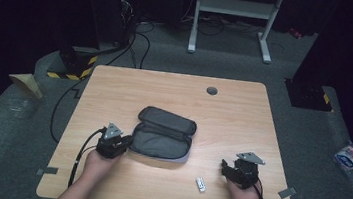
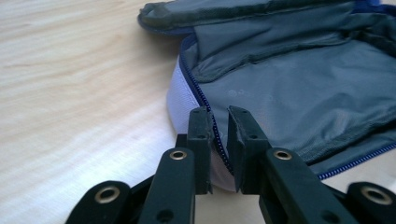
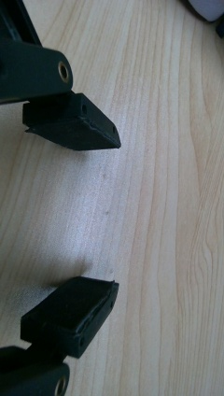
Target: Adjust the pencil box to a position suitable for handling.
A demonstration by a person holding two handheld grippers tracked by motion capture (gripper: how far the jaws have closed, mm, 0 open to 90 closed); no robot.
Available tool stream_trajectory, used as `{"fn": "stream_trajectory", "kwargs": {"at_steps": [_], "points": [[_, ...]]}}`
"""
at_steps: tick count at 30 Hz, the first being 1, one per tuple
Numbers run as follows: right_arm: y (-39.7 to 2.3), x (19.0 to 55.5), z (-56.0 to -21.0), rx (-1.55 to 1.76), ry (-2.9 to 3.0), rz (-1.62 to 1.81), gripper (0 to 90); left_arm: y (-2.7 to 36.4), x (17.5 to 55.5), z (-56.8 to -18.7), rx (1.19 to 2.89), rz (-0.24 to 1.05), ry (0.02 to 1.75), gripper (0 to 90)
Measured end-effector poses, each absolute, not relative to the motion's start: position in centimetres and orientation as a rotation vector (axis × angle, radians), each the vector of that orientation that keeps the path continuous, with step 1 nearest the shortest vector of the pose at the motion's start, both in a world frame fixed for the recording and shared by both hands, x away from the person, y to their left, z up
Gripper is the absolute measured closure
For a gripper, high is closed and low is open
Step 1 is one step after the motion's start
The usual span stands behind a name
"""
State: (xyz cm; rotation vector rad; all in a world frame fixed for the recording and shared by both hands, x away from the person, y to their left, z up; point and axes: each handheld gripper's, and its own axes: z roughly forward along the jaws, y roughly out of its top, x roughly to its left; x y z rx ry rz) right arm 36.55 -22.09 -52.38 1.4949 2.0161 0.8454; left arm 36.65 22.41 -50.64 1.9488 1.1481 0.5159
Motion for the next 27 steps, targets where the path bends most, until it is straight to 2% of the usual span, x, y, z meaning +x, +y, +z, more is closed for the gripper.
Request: {"fn": "stream_trajectory", "kwargs": {"at_steps": [2,4,7,15,20,27], "points": [[-22.0,36.4,-52.4,1.5,2.018,0.847,27.0,22.2,36.2,-50.7,1.943,0.509,1.143,77.8],[-22.1,36.2,-52.2,1.481,2.026,0.852,38.2,21.7,35.3,-50.9,1.928,0.494,1.123,77.1],[-21.7,35.5,-51.5,1.447,2.024,0.915,43.8,21.4,34.8,-50.9,1.926,0.494,1.094,75.2],[-17.8,34.7,-49.0,1.313,2.059,1.048,43.7,20.9,33.9,-51.2,1.919,0.466,1.043,72.4],[-16.7,35.0,-49.1,1.29,2.07,1.038,45.5,20.5,33.3,-51.3,1.939,0.454,0.986,69.5],[-16.5,33.2,-49.8,1.245,2.098,1.077,47.9,20.9,33.0,-50.7,1.912,0.486,0.969,63.2]]}}
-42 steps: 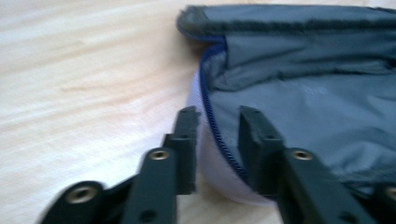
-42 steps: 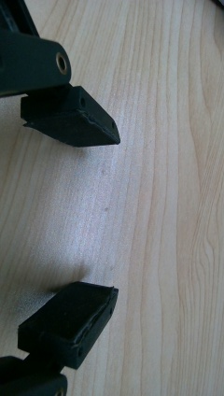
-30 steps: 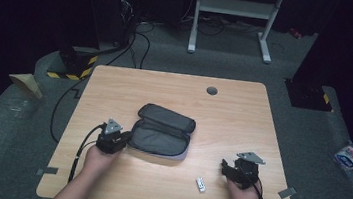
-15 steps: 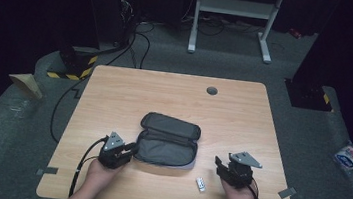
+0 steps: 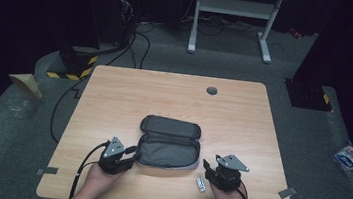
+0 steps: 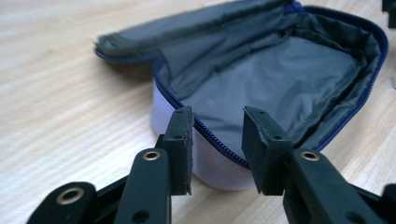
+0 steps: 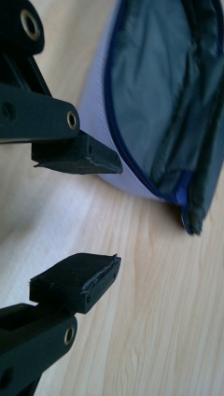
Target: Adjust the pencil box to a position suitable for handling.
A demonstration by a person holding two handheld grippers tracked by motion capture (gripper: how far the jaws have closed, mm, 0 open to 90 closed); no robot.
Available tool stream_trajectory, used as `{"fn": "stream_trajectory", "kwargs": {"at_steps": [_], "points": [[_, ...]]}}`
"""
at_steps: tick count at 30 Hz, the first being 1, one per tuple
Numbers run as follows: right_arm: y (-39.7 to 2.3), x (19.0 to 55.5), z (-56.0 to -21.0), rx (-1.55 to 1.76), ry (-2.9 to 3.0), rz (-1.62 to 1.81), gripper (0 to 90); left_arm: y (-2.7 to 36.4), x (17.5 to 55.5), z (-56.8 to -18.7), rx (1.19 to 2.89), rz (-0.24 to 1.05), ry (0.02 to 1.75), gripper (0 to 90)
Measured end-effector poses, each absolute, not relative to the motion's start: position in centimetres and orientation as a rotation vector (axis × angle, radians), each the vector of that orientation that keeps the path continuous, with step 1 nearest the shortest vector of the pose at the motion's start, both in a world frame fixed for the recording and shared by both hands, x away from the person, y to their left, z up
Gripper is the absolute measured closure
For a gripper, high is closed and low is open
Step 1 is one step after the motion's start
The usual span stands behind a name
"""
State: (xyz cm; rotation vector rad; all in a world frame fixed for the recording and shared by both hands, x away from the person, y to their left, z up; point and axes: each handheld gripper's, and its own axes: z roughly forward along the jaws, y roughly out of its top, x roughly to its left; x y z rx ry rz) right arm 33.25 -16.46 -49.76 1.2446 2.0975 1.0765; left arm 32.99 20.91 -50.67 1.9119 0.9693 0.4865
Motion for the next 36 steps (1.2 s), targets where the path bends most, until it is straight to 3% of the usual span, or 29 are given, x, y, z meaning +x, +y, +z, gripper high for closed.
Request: {"fn": "stream_trajectory", "kwargs": {"at_steps": [12,16,25,31,36], "points": [[-15.0,32.9,-50.4,1.18,2.196,1.067,46.9,23.3,32.5,-50.5,1.87,0.477,1.063,68.1],[-14.8,33.0,-50.5,1.179,2.208,1.063,47.4,22.5,32.9,-51.8,1.968,0.454,1.081,68.6],[-14.7,33.7,-51.0,1.201,2.201,1.023,47.0,21.6,32.9,-52.0,1.986,0.449,1.064,68.7],[-15.6,33.1,-51.0,1.203,2.192,1.009,46.8,23.8,33.6,-52.2,2.004,0.567,1.123,63.8],[-16.9,32.8,-50.9,1.238,2.173,1.011,46.9,26.7,34.3,-52.6,2.0,0.705,1.236,53.3]]}}
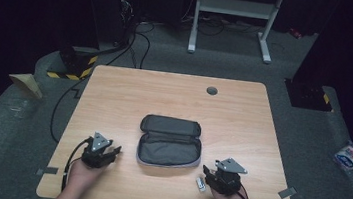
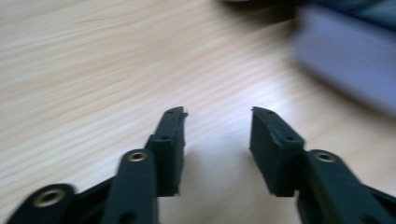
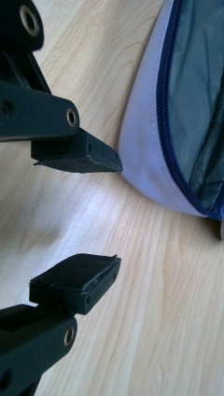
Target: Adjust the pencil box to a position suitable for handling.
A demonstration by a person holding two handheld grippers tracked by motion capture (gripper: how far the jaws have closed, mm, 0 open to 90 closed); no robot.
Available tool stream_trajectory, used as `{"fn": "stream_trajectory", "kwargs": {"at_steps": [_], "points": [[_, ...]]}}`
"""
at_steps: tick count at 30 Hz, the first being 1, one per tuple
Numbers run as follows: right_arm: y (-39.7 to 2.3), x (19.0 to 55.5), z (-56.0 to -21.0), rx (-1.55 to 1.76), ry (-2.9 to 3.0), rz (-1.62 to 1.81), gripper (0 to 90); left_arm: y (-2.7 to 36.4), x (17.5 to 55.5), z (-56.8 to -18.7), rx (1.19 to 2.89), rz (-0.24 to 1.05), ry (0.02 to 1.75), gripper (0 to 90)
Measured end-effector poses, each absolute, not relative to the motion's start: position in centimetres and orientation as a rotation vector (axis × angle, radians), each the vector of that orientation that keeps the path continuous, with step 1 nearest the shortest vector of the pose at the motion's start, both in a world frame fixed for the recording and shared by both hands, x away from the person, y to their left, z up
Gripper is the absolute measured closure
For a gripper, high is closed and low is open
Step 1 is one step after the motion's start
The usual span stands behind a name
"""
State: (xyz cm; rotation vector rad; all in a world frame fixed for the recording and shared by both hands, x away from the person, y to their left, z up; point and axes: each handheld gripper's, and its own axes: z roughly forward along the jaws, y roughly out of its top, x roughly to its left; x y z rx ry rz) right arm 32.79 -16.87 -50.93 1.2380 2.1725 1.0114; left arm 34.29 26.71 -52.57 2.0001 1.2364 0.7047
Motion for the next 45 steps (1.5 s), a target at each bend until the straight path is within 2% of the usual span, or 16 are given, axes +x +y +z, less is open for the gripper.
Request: {"fn": "stream_trajectory", "kwargs": {"at_steps": [6,11,25,45], "points": [[-17.5,31.8,-50.8,1.245,2.178,1.037,47.1,29.8,34.5,-52.7,1.997,0.748,1.316,39.5],[-17.4,30.5,-50.6,1.224,2.196,1.041,47.0,31.0,34.6,-52.8,1.935,0.681,1.41,28.1],[-16.3,28.5,-50.8,1.19,2.277,1.068,48.8,31.0,34.7,-52.9,1.92,0.647,1.429,25.6],[-15.2,28.4,-51.9,1.108,2.374,0.97,60.6,30.8,34.7,-52.9,1.907,0.652,1.449,24.8]]}}
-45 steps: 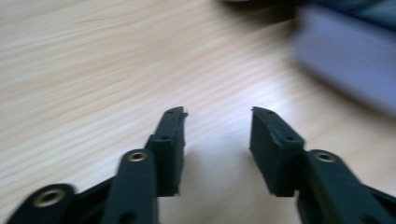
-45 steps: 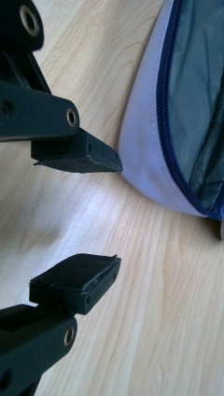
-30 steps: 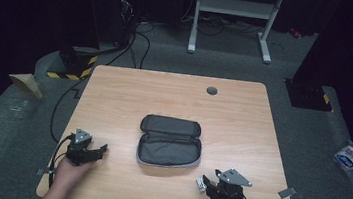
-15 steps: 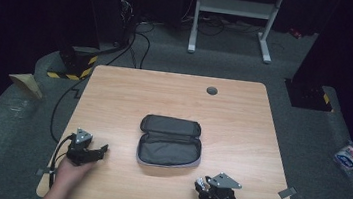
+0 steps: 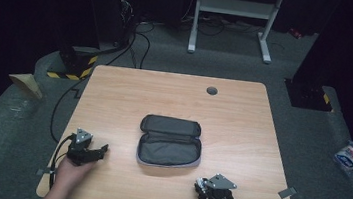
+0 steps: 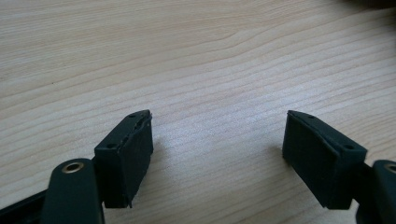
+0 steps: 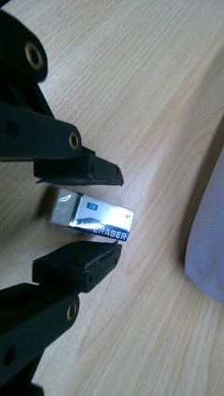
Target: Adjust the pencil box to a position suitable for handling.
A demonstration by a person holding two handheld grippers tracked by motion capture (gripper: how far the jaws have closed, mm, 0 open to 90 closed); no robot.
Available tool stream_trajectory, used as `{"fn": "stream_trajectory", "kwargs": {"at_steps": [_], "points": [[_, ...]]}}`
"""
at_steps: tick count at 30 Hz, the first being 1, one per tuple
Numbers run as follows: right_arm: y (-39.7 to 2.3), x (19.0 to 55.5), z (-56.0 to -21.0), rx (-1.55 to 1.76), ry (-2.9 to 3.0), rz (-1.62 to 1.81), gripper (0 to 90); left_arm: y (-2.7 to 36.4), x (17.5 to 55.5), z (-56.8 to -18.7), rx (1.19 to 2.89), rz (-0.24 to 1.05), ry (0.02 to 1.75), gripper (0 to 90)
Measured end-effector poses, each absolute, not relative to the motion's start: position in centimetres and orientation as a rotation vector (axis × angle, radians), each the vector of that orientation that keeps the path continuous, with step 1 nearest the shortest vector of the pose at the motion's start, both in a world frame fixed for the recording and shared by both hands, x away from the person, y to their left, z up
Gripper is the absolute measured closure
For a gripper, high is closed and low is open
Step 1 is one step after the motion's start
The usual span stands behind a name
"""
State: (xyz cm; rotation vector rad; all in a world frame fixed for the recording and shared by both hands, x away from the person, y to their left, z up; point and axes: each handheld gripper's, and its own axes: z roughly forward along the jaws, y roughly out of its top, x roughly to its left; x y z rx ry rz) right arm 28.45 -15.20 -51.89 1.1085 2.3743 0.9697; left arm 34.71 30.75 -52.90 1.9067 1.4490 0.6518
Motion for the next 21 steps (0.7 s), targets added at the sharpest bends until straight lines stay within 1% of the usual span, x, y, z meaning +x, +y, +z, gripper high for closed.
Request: {"fn": "stream_trajectory", "kwargs": {"at_steps": [5,6,11,21], "points": [[-15.29,28.54,-51.92,1.102,2.365,0.963,63.7,30.52,34.68,-52.88,1.918,0.652,1.437,25.0],[-15.35,28.65,-51.95,1.101,2.36,0.966,66.0,30.45,34.67,-52.87,1.918,0.645,1.437,24.9],[-15.33,28.83,-51.95,1.108,2.35,0.962,71.5,30.37,34.74,-52.91,1.922,0.646,1.426,23.3],[-15.37,29.2,-51.73,1.106,2.33,0.965,72.0,30.2,35.0,-52.9,1.938,0.638,1.408,22.0]]}}
